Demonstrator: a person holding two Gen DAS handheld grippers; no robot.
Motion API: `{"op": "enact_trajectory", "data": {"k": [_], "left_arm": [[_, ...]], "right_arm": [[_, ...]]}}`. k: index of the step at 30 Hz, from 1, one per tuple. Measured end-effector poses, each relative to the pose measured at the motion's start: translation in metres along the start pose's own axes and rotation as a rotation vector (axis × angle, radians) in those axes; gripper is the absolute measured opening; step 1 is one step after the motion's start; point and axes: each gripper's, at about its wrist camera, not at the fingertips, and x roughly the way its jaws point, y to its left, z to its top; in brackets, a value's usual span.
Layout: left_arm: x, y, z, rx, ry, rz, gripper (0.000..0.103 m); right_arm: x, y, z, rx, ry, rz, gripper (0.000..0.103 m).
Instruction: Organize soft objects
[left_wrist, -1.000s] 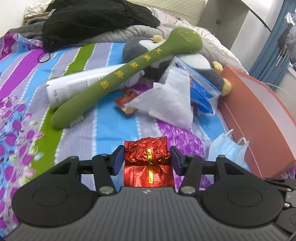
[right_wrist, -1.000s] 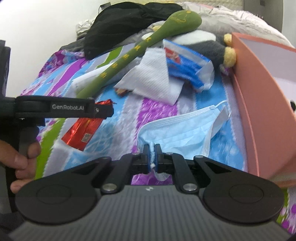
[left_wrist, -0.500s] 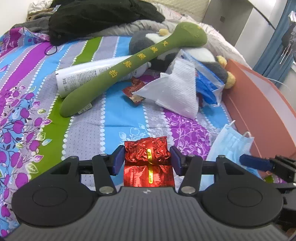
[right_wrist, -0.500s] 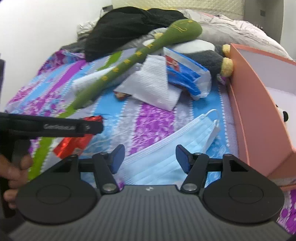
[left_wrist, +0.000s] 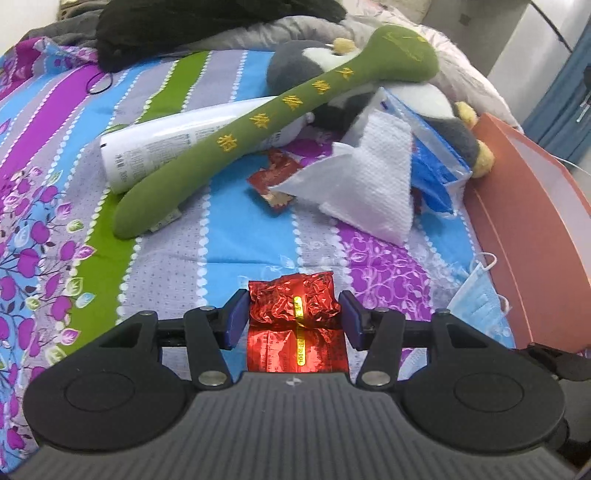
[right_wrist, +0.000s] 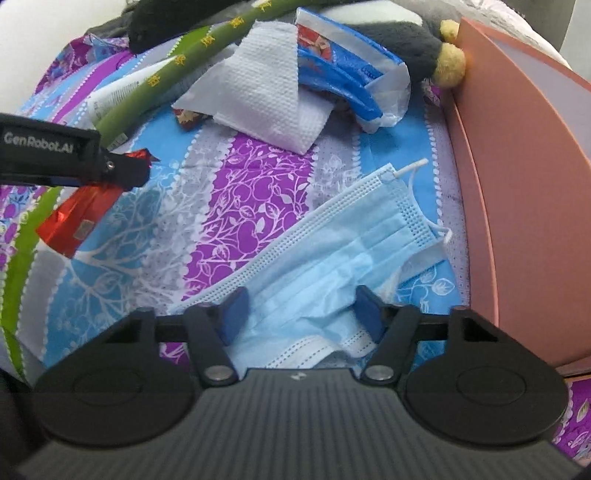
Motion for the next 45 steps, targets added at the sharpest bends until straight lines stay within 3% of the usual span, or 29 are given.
{"op": "enact_trajectory", "data": {"k": [1,4,5,8,12,27,34,45], "left_arm": [[0.001,-0.002,-0.003,0.005,-0.006,-0.002,0.058],[-0.002,-0.007,-0.016,0.018,-0.038,-0.032,0.058],[-0.003,-0.008,-0.019,0.026,-0.047,-0.039,0.058],[-0.016,-0.015,-0.028,0.062,-0.089,-0.045,0.058],[-0.048,-0.020,-0.035,0.081,-0.139,-0.051,0.058],[-0.156,-0.053,-0.042,0.110,-0.268,-0.137,0.059],[-0.175,-0.074,-0.039,0.149,-0.279,-0.172,0.059],[-0.175,-0.154,-0.042,0.261,-0.272,-0.282,0.059]], "right_arm": [[-0.001,0.002,-0.001,-0.011,-0.012,0.004,0.052],[-0.005,0.008,-0.007,-0.040,-0.052,0.019,0.030],[-0.008,0.011,-0.008,-0.041,-0.065,0.024,0.018],[-0.017,0.018,-0.011,-0.049,-0.111,0.017,0.010],[-0.041,0.016,-0.011,0.023,-0.168,0.044,0.009],[-0.159,0.024,-0.007,0.037,-0.355,0.032,0.009],[-0.191,0.002,-0.009,0.100,-0.417,0.014,0.009],[-0.234,-0.055,-0.038,0.193,-0.466,-0.066,0.009]]}}
